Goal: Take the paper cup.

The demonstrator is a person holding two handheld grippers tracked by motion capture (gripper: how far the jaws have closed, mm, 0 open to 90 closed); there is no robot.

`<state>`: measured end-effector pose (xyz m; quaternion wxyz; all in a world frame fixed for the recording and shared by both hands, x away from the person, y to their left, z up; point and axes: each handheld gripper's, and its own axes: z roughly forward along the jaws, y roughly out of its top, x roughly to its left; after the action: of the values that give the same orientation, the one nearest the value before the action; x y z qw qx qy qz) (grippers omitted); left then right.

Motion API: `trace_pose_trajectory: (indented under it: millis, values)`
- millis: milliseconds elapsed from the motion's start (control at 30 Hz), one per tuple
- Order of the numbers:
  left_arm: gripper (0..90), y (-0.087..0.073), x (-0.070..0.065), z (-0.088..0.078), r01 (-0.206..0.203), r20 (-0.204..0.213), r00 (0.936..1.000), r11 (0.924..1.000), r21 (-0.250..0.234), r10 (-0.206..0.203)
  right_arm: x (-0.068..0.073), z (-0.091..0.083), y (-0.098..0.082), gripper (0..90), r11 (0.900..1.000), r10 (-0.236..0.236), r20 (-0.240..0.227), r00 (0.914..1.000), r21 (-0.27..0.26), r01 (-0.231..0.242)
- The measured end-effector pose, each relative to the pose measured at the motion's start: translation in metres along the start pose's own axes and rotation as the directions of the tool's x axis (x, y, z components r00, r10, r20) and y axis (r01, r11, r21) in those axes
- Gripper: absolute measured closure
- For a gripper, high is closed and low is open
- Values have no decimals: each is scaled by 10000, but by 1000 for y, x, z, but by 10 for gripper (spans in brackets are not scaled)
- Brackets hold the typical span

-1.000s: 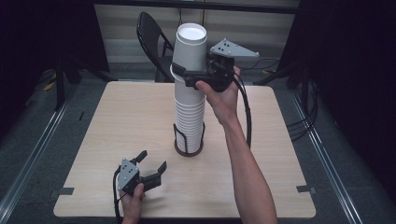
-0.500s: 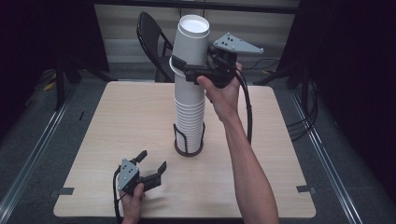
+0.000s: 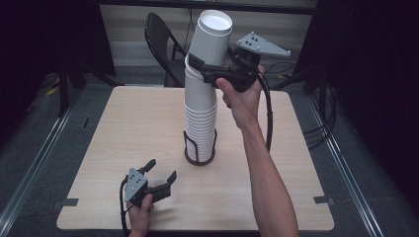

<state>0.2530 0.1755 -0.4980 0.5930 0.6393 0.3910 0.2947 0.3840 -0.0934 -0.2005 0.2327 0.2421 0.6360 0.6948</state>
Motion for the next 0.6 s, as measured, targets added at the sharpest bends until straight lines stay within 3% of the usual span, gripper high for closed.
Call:
trace_pose_trajectory:
  millis: [233,600]
  values:
    - [161,0,-1,0,39,19,10000,10000,7,-39,-4,-12,4,142,10000,25,267,9996,-73,-23]
    - [161,0,-1,1,-74,4,10000,9999,82,74,-21,-35,1,143,9994,341,878,9955,-126,-332]
